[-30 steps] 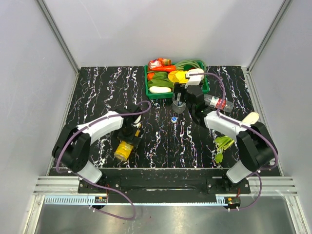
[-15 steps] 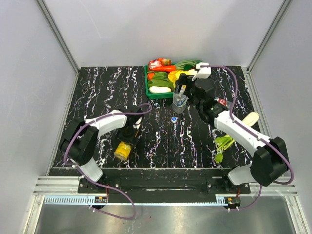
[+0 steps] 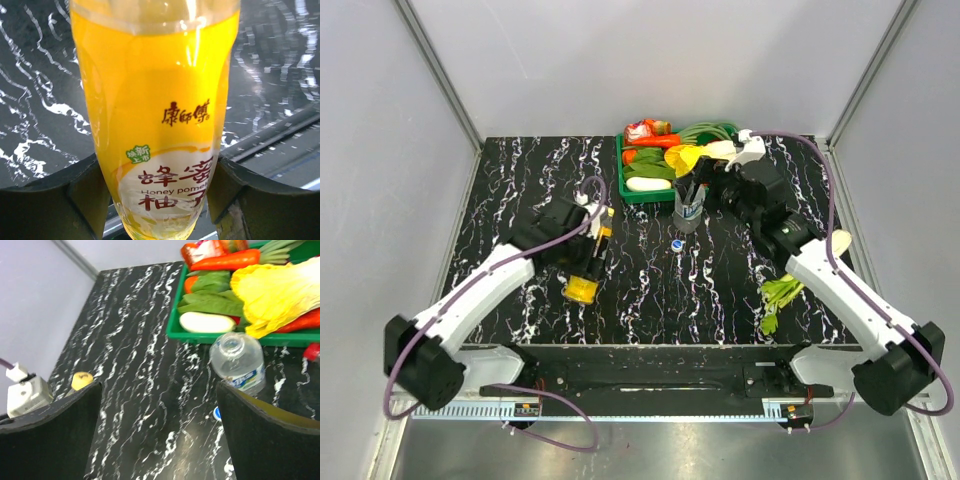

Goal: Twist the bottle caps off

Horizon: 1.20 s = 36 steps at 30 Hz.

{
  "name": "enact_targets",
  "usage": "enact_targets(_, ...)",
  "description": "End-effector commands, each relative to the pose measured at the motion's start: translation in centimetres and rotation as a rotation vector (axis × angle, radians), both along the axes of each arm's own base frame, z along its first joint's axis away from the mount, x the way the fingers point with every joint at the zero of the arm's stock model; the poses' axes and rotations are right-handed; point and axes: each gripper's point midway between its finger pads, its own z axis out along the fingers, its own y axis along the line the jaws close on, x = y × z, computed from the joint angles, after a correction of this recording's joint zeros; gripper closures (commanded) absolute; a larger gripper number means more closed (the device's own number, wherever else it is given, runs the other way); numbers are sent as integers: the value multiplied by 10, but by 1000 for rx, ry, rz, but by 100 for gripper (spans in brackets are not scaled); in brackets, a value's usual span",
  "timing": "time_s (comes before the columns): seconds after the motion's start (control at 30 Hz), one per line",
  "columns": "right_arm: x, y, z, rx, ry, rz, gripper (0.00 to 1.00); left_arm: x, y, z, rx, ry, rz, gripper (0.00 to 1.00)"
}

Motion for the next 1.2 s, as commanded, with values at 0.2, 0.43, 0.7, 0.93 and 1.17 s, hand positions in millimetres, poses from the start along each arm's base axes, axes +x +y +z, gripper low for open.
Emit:
enact_targets(0.2,-86,39,-4,233,237,331,0,-40,-57,74,-477,-121,-249,51)
enact_targets(0.43,-113,43,4,381,223,410,0,-56,-77,93,-601,-145,-434,52)
enact_targets(0.7,-106,69,9,437,192,541,0,-33,-96,106,-591,-184,-488,56)
enact_targets(0.93,-81,85,5,444,173,553,0,-27,-108,101,-607,-162,-535,57)
enact_targets(1.17,-82,106,14,538,153,690,9,-38,-110,92,-630,-124,-573,56)
